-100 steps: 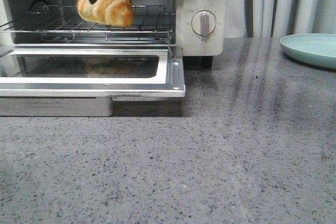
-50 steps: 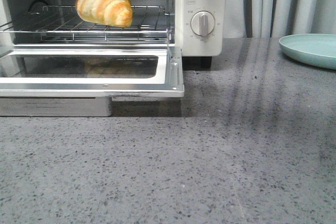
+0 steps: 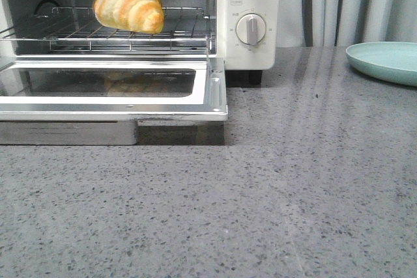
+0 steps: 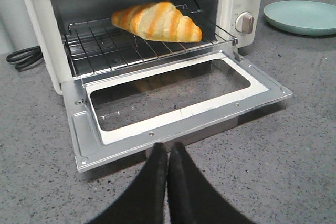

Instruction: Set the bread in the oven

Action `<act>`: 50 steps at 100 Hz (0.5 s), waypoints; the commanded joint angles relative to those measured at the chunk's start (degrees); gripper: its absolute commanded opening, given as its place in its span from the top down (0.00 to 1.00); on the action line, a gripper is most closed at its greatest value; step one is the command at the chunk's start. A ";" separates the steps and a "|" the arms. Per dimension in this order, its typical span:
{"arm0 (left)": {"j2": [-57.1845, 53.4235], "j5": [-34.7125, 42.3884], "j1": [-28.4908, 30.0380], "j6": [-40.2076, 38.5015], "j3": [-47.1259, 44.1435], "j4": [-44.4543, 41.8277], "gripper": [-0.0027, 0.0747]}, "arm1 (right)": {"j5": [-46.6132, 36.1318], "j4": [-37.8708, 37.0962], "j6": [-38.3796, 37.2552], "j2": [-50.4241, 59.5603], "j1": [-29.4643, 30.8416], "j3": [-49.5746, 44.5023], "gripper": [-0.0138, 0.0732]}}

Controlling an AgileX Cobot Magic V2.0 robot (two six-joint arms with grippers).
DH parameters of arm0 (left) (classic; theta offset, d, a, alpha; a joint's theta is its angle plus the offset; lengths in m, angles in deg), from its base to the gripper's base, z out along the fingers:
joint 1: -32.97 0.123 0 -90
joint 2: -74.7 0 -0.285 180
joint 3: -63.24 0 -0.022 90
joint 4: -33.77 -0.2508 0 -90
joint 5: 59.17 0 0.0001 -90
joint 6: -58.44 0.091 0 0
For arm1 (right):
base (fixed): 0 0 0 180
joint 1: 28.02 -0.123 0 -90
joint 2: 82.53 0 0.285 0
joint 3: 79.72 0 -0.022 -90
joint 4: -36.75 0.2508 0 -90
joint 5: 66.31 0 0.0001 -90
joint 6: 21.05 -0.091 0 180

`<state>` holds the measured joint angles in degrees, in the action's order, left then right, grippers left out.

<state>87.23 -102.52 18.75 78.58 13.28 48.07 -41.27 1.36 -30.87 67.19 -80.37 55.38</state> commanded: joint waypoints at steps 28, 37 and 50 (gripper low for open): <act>0.74 7.06 -0.44 -0.74 -1.71 3.44 0.99 | -2.37 -5.50 0.41 20.78 0.06 -7.12 0.90; 0.74 6.96 -0.44 -0.74 -1.71 3.44 0.99 | -2.12 -5.50 0.41 21.04 0.06 -7.12 0.90; 0.74 6.96 -0.44 -0.74 -1.71 3.44 0.99 | -2.12 -4.38 0.41 21.04 0.06 -7.12 0.90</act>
<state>87.23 -100.15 18.75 78.58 10.08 50.02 -40.09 -2.21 -30.87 89.02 -80.37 46.95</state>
